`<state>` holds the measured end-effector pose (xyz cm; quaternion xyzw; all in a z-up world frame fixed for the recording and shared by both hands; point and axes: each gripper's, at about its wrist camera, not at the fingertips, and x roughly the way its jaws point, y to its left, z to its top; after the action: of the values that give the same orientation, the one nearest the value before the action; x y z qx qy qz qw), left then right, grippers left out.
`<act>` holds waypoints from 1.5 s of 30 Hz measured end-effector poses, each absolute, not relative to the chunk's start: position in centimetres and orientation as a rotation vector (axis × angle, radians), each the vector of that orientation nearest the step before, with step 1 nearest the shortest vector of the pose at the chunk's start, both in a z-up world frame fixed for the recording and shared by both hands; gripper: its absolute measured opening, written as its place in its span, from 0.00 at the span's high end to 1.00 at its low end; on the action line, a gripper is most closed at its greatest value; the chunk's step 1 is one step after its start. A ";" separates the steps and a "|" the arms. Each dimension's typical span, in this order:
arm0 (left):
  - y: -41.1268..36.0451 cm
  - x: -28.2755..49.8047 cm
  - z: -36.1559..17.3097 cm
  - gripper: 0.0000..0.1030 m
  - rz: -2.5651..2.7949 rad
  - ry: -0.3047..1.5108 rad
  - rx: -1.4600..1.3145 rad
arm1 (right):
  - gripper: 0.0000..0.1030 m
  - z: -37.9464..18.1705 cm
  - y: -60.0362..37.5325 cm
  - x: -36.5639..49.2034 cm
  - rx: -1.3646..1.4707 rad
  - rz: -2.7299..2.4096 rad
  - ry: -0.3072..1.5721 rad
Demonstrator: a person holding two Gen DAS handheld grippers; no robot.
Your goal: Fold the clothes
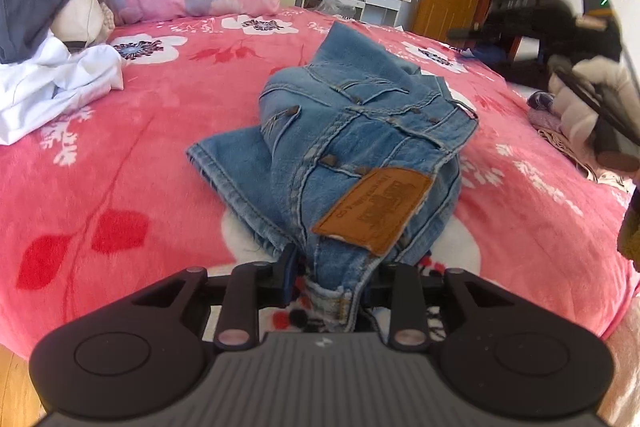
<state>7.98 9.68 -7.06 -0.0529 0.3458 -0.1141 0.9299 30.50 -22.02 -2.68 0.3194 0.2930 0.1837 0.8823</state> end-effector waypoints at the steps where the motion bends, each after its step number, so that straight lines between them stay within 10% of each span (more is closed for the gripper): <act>1: 9.9 8.0 -7.2 0.70 -0.237 0.706 -0.119 | 0.53 -3.7 -22.4 30.7 0.651 0.332 0.645; 6: 10.5 7.8 -7.8 0.73 -0.248 0.700 -0.156 | 0.51 -8.9 -23.3 30.0 0.697 0.271 0.797; 13: 10.9 7.6 -8.4 0.70 -0.264 0.694 -0.188 | 0.86 -4.5 -20.9 27.6 0.588 0.358 0.681; 27: 15.7 7.4 -8.5 0.84 -0.240 0.656 -0.534 | 0.88 7.1 2.3 35.6 0.380 0.871 0.613; 32: 17.4 7.8 -9.4 0.66 -0.225 0.692 -0.597 | 0.79 3.7 9.5 38.2 0.290 0.877 0.792; 45: 18.0 7.6 -10.6 0.67 -0.255 0.687 -0.656 | 0.43 1.1 12.1 35.6 -0.008 0.884 0.898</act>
<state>7.62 18.02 -10.58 -0.3148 0.3297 -0.1222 0.8816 35.65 12.07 1.07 -0.0038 0.4197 0.4132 0.8081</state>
